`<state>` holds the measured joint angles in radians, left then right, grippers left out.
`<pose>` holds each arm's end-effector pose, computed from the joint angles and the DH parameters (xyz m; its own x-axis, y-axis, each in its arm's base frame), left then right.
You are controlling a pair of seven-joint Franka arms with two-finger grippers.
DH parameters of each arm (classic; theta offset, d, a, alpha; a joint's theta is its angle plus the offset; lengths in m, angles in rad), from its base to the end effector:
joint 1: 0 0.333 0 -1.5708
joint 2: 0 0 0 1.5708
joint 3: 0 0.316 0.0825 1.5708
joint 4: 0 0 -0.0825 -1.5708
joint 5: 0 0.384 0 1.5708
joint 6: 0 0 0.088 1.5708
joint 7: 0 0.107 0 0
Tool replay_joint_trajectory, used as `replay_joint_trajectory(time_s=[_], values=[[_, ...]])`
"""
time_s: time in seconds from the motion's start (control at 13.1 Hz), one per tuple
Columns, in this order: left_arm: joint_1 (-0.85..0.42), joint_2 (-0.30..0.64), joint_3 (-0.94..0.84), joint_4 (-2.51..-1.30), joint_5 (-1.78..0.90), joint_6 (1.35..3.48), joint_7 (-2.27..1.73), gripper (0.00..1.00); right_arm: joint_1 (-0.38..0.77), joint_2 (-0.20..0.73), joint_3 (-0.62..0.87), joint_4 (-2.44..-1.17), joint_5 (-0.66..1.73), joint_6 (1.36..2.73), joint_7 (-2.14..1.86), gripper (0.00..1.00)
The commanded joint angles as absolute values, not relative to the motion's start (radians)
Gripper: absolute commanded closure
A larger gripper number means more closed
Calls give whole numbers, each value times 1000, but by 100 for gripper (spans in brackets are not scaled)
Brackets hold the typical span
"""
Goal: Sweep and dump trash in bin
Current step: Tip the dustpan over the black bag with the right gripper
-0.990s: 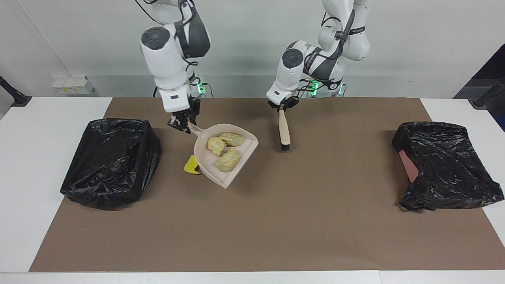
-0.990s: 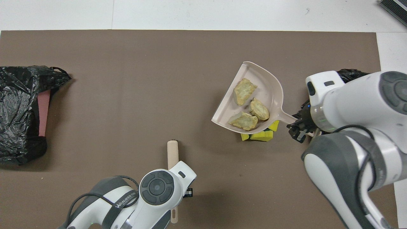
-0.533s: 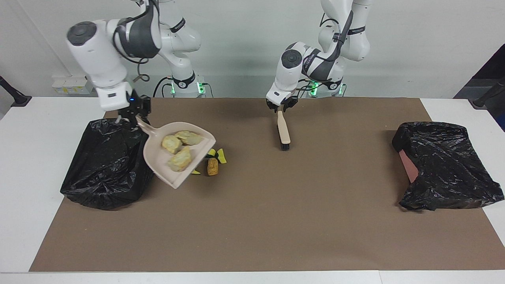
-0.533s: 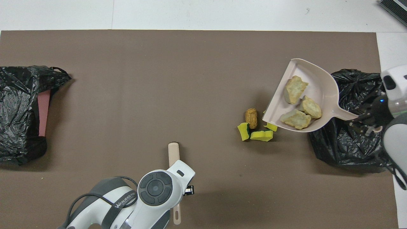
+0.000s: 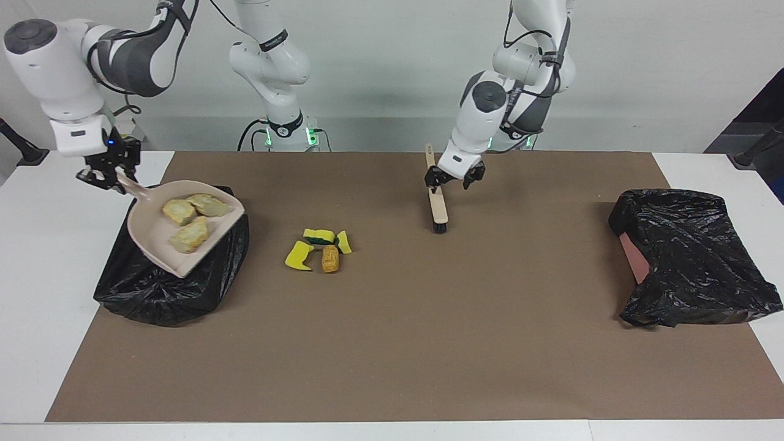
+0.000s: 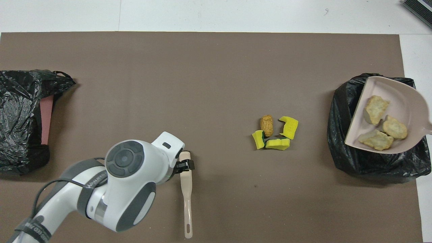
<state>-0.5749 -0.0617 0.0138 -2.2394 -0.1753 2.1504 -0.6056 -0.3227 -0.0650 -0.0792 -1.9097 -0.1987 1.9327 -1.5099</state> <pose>0.4286 -0.2778 0.3934 0.9846 0.1359 -0.1102 0.1469 -0.9842 0.0990 0.5017 -0.2290 0.5315 0.3912 0.9026 -0.1797 0.9202 -0.3805 0.0924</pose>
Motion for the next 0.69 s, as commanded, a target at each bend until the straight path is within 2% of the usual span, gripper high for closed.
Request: replay_joint_trajectory(time_s=[0.0, 0.61], values=[[-459, -14, 8, -2134, -156, 2134, -496, 0, -371, -60, -64, -1884, -287, 1957, -1577, 100], [-154, -12, 8, -1965, -156, 2087, -272, 0, -354, -55, -51, -1896, -532, 2037, -1817, 100]])
